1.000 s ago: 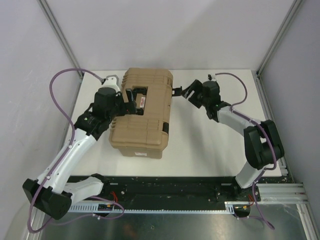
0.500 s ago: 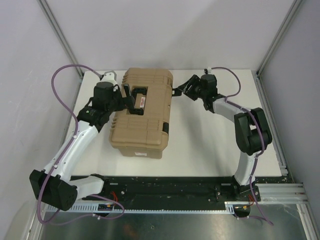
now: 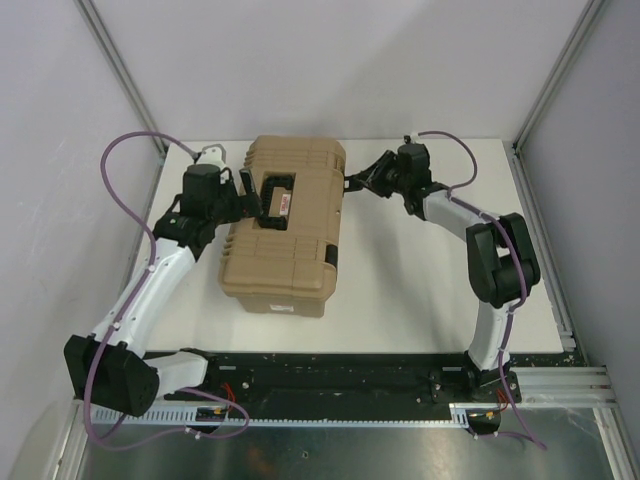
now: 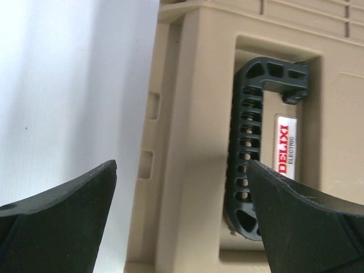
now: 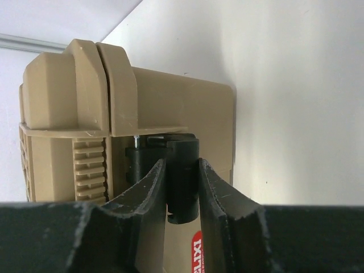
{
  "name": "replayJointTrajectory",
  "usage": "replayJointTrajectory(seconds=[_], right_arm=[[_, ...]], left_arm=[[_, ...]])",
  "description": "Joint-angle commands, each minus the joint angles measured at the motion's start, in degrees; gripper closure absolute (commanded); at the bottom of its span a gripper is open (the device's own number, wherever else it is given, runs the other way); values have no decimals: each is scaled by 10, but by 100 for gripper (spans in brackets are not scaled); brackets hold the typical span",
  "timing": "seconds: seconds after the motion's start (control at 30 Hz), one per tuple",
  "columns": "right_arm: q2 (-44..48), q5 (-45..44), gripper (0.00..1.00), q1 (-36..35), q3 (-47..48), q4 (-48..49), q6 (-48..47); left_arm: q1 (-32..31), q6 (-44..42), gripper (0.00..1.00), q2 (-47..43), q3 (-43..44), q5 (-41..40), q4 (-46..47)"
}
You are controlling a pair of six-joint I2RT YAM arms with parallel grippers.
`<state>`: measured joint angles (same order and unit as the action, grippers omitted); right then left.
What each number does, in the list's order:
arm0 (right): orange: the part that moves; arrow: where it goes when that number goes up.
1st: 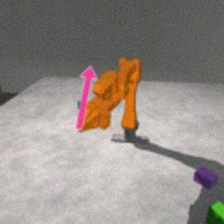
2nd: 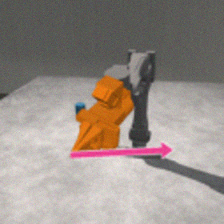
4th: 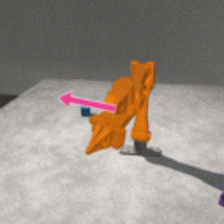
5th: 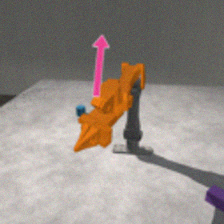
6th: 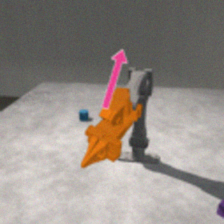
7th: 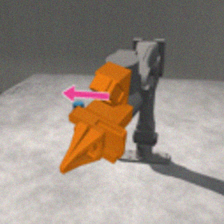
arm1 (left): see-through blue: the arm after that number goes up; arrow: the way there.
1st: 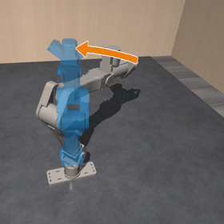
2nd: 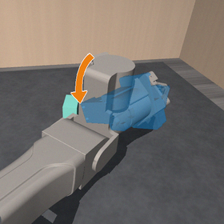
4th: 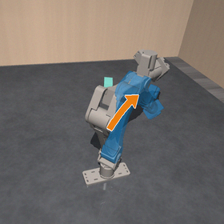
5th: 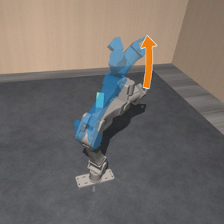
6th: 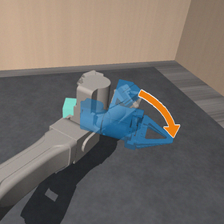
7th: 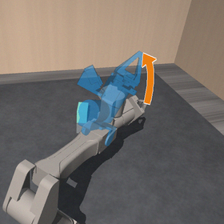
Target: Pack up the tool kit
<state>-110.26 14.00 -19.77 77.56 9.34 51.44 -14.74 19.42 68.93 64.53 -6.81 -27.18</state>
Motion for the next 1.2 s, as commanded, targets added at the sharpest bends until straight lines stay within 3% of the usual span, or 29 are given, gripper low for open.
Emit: replayJointTrajectory(seconds=[0.0,0.33,0.53,0.73,0.97,1.17], right_arm=[[7,-20,93,-16,67,-6,-6],[-37,-180,95,-73,273,-248,-132],[-69,-251,92,-107,361,-327,-172],[-73,-230,71,-109,368,-321,-167],[-37,-156,52,-89,295,-235,-106],[-39,-67,46,-65,267,-187,-53]], left_arm=[[16,-18,1,4,-12,28,27],[17,-8,1,10,-32,31,37],[17,-6,1,9,-41,30,40],[17,-3,1,11,-53,34,45],[17,-4,1,9,-57,34,48],[17,-6,1,14,-56,35,50]])
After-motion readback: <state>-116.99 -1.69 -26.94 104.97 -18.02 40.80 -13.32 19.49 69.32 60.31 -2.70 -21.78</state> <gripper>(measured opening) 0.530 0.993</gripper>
